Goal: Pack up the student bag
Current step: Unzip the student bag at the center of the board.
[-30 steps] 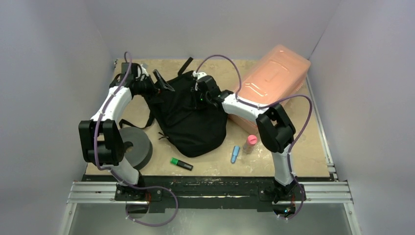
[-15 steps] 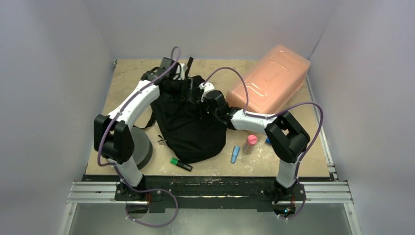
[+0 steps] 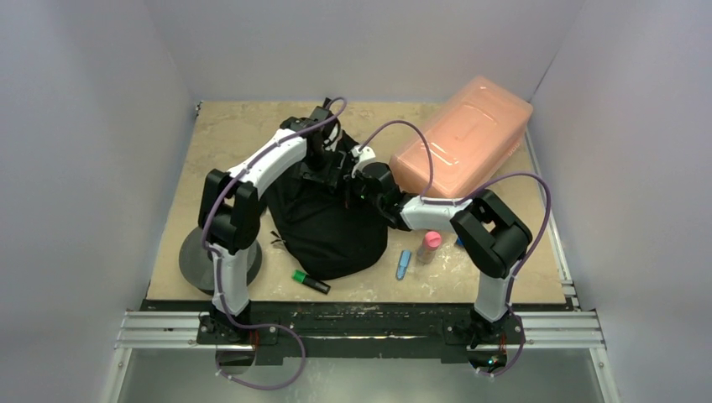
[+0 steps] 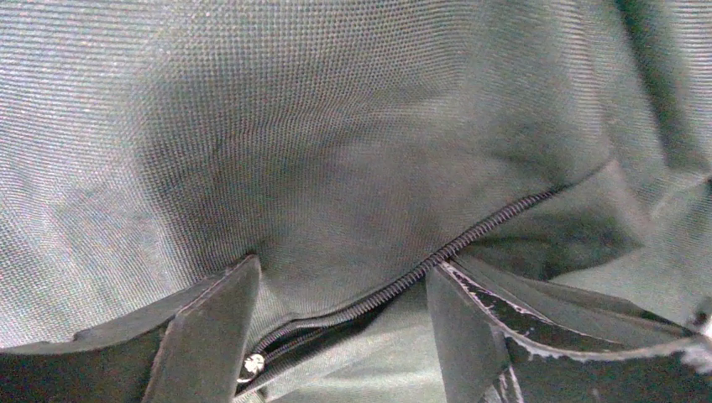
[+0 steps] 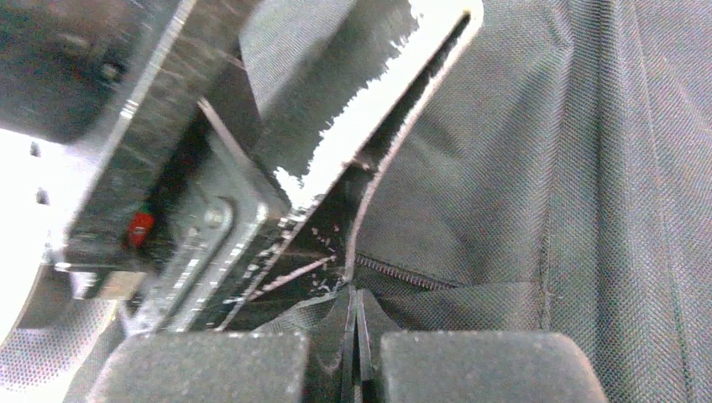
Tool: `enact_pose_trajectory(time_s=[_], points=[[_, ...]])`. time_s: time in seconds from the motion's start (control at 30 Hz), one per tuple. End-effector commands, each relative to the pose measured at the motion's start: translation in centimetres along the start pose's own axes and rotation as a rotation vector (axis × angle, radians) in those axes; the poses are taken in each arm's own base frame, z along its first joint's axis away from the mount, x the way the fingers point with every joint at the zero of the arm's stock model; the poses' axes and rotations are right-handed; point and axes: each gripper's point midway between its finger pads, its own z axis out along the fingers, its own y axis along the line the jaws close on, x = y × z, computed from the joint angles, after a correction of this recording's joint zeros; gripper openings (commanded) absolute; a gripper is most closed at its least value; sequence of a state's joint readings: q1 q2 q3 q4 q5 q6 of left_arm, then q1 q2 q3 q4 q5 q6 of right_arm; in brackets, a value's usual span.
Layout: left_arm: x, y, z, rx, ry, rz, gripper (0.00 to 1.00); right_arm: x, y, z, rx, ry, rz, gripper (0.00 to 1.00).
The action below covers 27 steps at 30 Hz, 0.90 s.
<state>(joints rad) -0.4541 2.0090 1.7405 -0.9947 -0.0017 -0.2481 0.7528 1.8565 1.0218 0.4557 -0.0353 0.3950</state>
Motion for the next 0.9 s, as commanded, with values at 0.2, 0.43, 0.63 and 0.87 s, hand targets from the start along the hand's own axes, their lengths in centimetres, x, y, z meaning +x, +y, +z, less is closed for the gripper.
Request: enact_pose_trajectory(time_s=[0.2,0.43,0.63,0.87], points=[[-2.6,2.1,-0.4,-0.145,-0.094,0.006,0.30,3.6,-0.6,-0.2,-0.003,0.096,0.027,0.00],[-4.0,2.6,-4.8,-0.159,-0.230,0.008,0.00,2.8,-2.1,-0.8,0.086,0.117,-0.067,0.00],[-4.0,0.9,-5.6,0.036,-0.203,-0.068,0.00,-0.5,-1.3,-2.9,0.123,0.106,-0.185,0.10],[-4.6,0.0,-7.2,0.331,-0.202,-0.222,0.00,-0.4,-3.2,-3.9,0.212,0.146,-0.262,0.16]])
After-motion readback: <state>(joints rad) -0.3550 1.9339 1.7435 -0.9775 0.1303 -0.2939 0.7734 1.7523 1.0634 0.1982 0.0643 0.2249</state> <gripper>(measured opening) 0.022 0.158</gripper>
